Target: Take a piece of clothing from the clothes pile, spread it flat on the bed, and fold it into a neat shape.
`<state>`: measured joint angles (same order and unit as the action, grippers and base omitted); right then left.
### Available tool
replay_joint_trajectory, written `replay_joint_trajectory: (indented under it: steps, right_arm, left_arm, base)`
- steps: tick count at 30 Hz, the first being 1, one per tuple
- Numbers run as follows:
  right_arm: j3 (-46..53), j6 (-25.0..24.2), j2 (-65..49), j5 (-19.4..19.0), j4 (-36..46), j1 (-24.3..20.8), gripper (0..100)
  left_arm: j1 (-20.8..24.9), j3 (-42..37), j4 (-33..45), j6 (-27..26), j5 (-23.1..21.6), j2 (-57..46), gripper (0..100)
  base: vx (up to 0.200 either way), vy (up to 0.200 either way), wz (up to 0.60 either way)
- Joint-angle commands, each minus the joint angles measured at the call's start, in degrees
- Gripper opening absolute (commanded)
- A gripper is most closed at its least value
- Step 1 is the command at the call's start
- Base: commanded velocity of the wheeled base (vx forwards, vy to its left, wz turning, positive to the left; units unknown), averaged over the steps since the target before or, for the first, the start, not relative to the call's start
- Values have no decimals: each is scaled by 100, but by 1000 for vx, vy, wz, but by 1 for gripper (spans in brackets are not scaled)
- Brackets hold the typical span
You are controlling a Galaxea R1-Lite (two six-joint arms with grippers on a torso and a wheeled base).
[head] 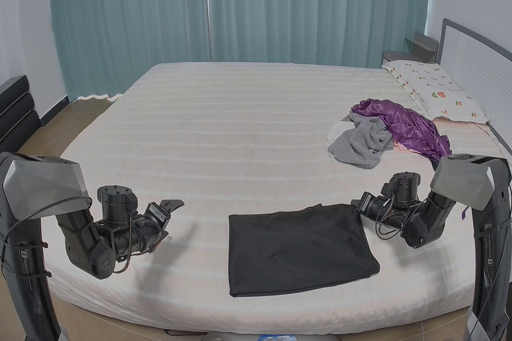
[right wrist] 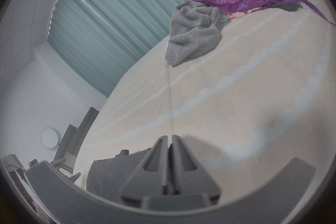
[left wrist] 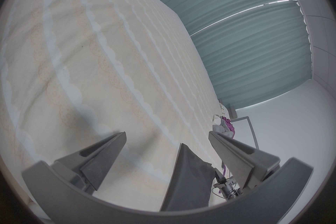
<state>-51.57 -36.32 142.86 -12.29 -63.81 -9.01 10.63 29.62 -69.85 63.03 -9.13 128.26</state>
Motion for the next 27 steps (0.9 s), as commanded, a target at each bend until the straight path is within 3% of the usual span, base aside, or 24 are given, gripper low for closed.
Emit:
replay_joint_trajectory:
  steps: [1, 27]
  right_arm:
    - [-64, -16, 5, 7, 0, 13, 0]
    - [-170, -16, 119, 16, 44, 180, 0]
  left_arm:
    - [0, 0, -2, -1, -1, 6, 100]
    - [9, 0, -2, -1, -1, 15, 100]
  base:
    - [0, 0, 0]
    - [0, 0, 0]
